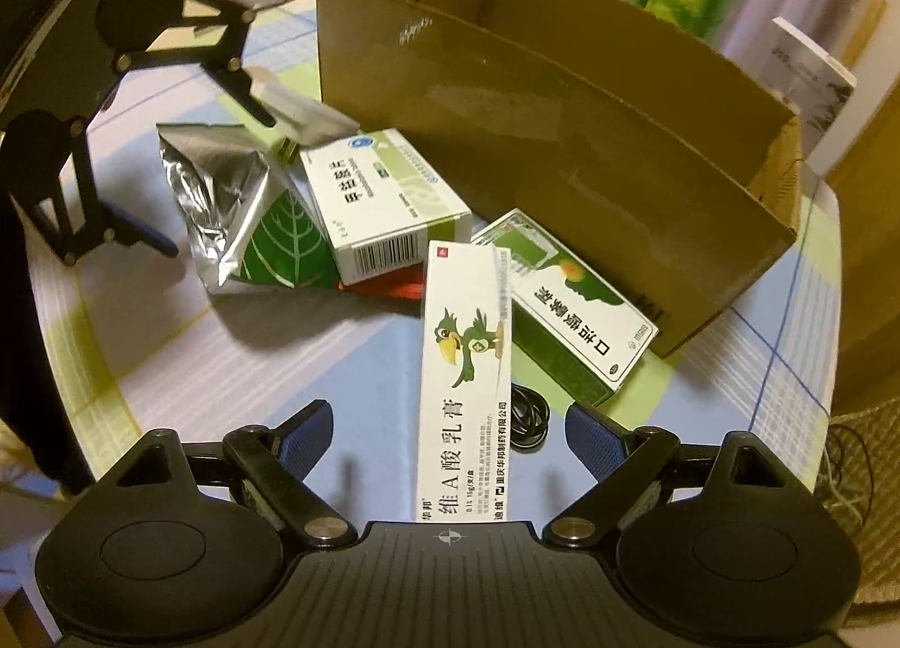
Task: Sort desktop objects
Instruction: 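Grasp the cream box with the right tool while the left tool grasps the silver foil bag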
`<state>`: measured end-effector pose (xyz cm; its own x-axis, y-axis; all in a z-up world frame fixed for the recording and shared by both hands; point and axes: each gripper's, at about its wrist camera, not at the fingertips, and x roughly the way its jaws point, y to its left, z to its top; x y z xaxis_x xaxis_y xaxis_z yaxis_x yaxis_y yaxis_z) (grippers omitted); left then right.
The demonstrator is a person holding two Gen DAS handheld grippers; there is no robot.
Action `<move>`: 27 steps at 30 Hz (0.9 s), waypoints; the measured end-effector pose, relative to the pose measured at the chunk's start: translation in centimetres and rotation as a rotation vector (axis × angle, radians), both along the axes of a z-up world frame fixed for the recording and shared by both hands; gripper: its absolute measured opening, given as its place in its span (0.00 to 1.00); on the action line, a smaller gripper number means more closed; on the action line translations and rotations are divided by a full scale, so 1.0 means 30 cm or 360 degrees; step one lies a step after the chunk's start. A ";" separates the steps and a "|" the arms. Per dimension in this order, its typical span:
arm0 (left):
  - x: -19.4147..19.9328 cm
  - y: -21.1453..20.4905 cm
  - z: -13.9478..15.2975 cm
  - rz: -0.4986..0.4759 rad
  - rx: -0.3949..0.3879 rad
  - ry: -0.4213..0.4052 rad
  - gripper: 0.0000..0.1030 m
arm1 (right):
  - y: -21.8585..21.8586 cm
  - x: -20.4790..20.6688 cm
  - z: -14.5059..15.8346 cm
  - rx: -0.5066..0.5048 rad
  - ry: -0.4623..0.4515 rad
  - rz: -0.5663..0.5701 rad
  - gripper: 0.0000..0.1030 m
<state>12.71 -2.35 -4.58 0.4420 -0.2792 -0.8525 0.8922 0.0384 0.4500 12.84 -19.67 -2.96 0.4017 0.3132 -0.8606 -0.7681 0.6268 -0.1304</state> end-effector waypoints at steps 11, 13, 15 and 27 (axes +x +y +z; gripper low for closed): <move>0.107 -0.017 -0.026 -0.0044 0.0037 0.0175 0.80 | 0.005 0.046 -0.029 0.0011 0.0067 0.0018 0.85; 0.121 -0.022 -0.024 -0.0030 0.0026 0.0213 0.80 | 0.008 0.053 -0.034 0.0012 0.0078 0.0024 0.85; 0.136 -0.026 -0.023 -0.0011 0.0013 0.0256 0.79 | 0.012 0.058 -0.038 0.0014 0.0088 0.0030 0.84; 0.140 -0.022 0.005 0.0098 -0.0023 0.0372 0.52 | 0.029 0.071 -0.055 -0.0020 0.0145 0.0035 0.35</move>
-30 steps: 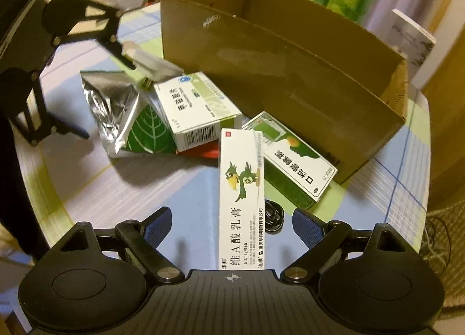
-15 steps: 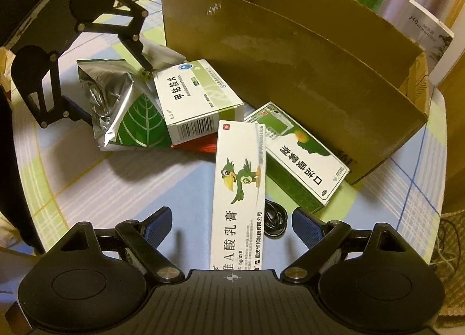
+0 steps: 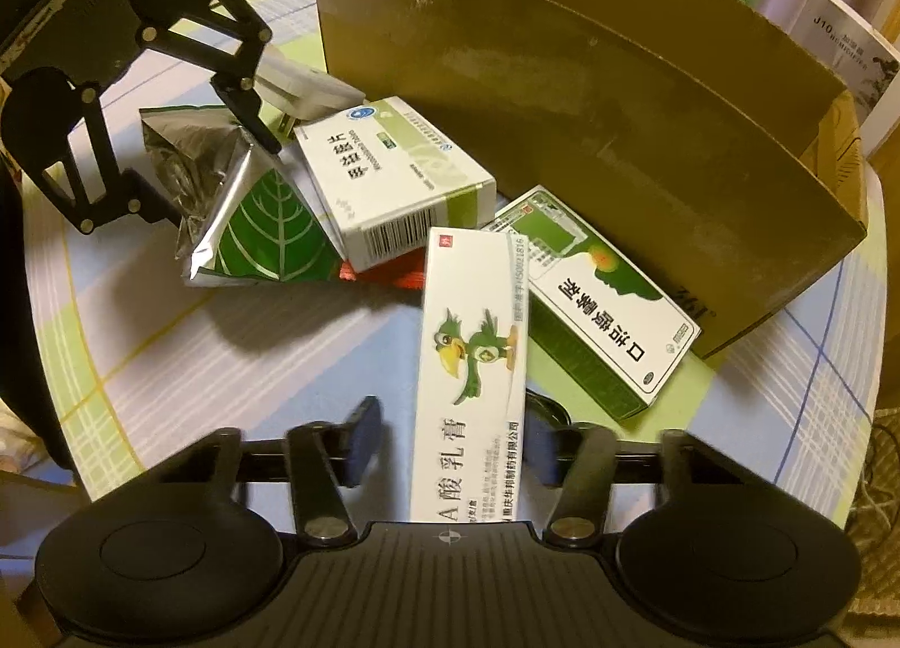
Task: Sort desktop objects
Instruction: 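Grasp the cream box with the right tool while the left tool grasps the silver foil bag, then drop the foil bag into the cardboard box while the right tool carries the cream box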
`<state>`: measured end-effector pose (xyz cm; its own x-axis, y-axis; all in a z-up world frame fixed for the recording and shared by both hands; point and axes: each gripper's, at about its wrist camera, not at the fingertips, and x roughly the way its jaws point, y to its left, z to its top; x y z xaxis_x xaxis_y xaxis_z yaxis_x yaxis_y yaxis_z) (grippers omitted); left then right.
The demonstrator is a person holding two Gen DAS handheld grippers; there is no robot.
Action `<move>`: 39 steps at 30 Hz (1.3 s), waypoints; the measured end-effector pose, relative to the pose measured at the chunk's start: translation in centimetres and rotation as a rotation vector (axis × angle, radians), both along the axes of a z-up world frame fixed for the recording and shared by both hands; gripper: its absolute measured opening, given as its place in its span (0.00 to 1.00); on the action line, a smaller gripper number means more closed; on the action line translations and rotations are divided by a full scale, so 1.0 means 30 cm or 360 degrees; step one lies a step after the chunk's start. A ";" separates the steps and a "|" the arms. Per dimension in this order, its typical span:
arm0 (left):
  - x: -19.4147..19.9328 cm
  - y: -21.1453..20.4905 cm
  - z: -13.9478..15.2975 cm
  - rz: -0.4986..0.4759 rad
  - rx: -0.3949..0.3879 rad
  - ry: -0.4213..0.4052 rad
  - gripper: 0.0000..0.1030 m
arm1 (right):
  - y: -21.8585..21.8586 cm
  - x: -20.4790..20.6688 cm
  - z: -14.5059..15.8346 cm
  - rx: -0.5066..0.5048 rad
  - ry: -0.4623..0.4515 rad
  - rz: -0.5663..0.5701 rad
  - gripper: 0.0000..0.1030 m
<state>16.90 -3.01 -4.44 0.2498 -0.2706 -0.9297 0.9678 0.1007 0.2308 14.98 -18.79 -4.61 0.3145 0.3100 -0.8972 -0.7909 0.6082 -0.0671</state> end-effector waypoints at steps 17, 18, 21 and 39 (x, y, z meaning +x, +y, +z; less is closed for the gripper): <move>-0.123 0.013 0.029 0.0059 -0.0024 0.0088 0.57 | 0.011 -0.127 -0.019 -0.0038 0.0107 0.0155 0.36; -0.122 -0.003 0.019 0.0054 -0.0023 0.0085 0.57 | 0.012 -0.126 -0.021 -0.0034 0.0109 0.0155 0.36; -0.128 -0.018 0.009 0.0026 -0.0012 0.0079 0.59 | 0.016 -0.119 -0.027 -0.0027 0.0114 0.0155 0.38; -0.120 0.004 0.036 0.0165 -0.0087 0.0168 0.43 | 0.036 -0.096 -0.037 -0.0009 0.0119 0.0117 0.51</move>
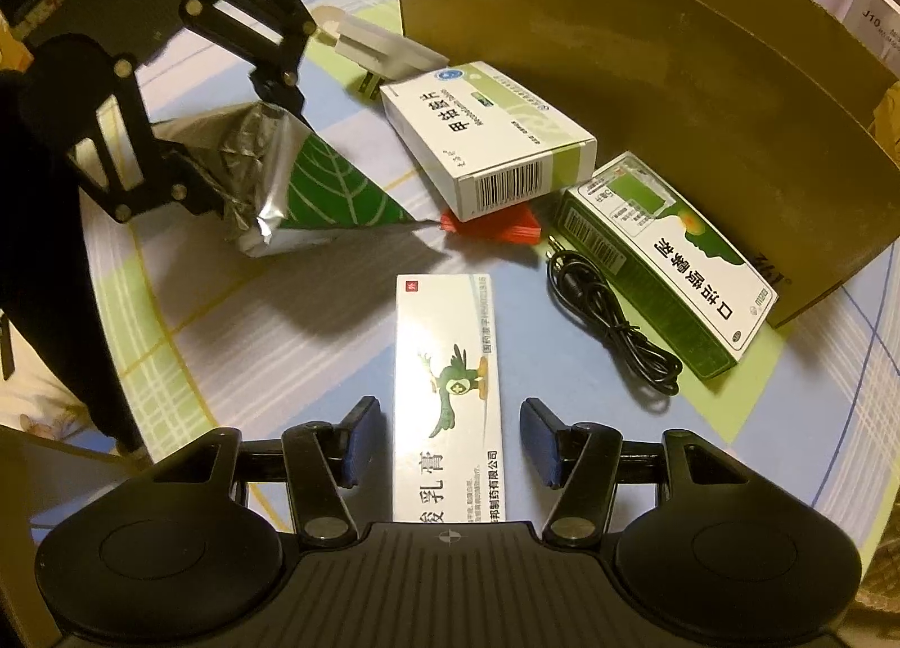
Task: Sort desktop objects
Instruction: 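Drop the foil bag into the cardboard box while the right tool carries the cream box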
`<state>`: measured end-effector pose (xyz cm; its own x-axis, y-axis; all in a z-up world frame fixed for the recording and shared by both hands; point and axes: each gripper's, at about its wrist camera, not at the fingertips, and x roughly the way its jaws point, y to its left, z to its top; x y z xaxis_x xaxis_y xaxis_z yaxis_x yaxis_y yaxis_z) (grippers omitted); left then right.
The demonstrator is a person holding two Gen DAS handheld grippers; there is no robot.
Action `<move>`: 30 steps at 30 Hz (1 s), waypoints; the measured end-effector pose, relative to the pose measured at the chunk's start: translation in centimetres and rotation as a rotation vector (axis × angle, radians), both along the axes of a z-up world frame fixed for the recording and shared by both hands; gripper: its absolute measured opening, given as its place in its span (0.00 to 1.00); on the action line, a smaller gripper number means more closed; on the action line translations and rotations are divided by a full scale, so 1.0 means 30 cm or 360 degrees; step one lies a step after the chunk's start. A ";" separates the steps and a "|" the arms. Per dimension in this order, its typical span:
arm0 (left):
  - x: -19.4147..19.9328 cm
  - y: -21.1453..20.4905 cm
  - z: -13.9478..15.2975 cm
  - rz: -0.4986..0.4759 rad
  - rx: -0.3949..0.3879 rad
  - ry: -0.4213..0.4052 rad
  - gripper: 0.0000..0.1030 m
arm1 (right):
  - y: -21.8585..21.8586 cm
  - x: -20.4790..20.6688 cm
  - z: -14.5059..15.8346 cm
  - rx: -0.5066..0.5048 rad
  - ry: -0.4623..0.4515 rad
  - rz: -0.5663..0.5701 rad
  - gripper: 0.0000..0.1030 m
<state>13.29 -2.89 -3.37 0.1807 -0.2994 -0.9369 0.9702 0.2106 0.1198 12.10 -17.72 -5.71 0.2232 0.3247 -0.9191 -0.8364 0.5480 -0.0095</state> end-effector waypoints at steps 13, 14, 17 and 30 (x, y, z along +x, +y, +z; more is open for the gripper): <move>-0.011 0.044 0.083 0.0121 -0.0026 -0.0022 0.42 | 0.016 -0.021 0.091 0.0047 -0.0089 -0.0065 0.34; -0.007 0.037 0.087 0.0127 -0.0023 -0.0032 0.42 | 0.015 -0.021 0.106 0.0052 -0.0101 -0.0071 0.34; -0.001 0.033 0.129 0.0160 -0.0022 -0.0062 0.42 | 0.011 -0.016 0.159 0.0077 -0.0133 -0.0109 0.34; 0.043 0.032 0.381 0.0288 -0.0068 -0.0215 0.42 | 0.028 0.034 0.436 0.0170 -0.0330 -0.0126 0.34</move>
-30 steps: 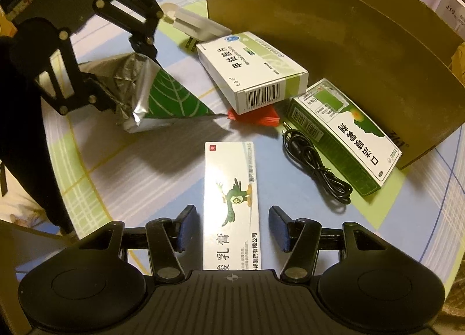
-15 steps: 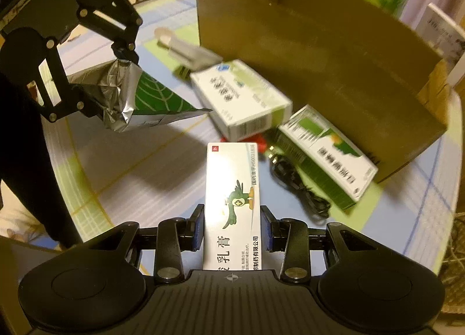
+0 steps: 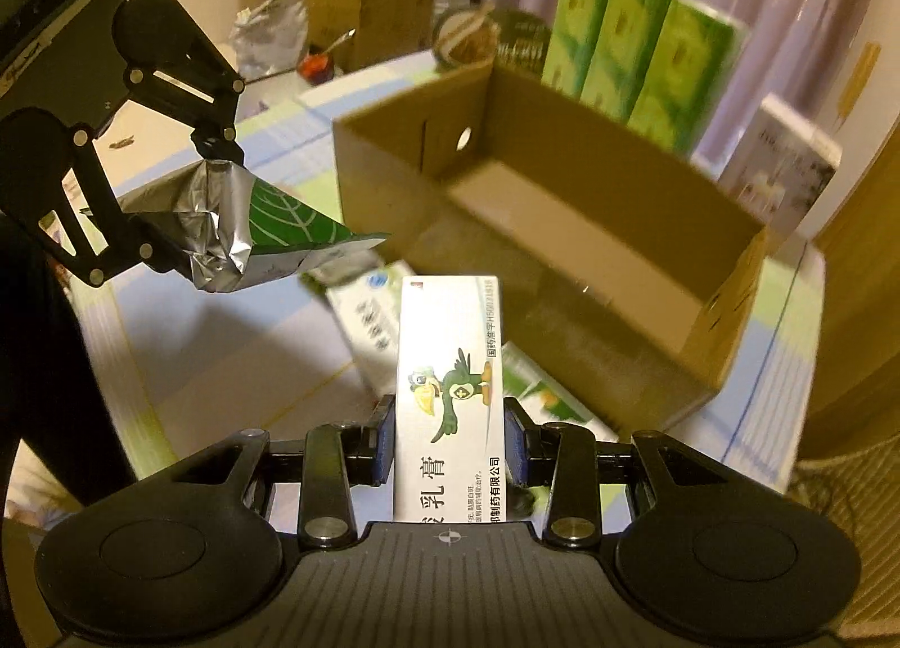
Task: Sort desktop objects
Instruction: 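Drop the foil bag into the cardboard box while the right tool carries the cream box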
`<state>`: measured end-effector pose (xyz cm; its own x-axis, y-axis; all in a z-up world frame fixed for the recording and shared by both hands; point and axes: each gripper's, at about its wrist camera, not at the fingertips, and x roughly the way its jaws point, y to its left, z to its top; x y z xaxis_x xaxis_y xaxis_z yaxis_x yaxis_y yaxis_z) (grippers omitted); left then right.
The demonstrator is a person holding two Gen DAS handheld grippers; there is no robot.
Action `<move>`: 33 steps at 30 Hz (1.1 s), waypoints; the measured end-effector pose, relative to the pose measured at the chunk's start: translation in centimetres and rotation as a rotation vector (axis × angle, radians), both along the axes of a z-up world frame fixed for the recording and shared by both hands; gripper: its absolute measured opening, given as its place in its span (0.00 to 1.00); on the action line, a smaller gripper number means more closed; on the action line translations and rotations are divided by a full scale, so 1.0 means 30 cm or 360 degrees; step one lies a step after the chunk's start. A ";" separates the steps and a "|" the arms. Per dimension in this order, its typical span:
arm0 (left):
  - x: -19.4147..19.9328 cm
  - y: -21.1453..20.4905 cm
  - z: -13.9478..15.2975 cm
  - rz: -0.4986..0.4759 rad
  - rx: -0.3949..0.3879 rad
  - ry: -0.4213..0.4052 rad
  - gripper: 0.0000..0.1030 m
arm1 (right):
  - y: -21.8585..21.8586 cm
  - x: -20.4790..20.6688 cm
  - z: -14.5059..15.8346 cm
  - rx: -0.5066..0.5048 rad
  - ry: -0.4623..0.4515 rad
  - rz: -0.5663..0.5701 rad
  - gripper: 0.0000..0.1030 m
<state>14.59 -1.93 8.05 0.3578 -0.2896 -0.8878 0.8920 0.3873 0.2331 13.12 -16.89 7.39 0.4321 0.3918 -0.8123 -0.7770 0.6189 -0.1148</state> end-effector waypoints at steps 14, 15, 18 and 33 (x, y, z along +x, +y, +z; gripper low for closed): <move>0.211 0.024 0.151 0.0133 -0.0073 -0.0130 0.42 | 0.042 0.249 0.130 0.0035 -0.0154 -0.0040 0.34; 0.236 0.024 0.158 0.0146 -0.0078 -0.0139 0.42 | 0.044 0.271 0.132 0.0034 -0.0158 -0.0044 0.34; 0.299 0.021 0.165 0.0168 -0.0085 -0.0158 0.42 | 0.051 0.331 0.131 0.0034 -0.0160 -0.0055 0.34; 0.532 -0.028 0.093 0.0193 -0.0083 -0.0159 0.42 | 0.079 0.530 0.046 0.0027 -0.0126 -0.0147 0.34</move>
<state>30.54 -2.77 10.84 0.4785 -0.2837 -0.8310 0.8113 0.5048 0.2949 29.03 -14.51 8.77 0.5294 0.3607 -0.7679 -0.7054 0.6900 -0.1622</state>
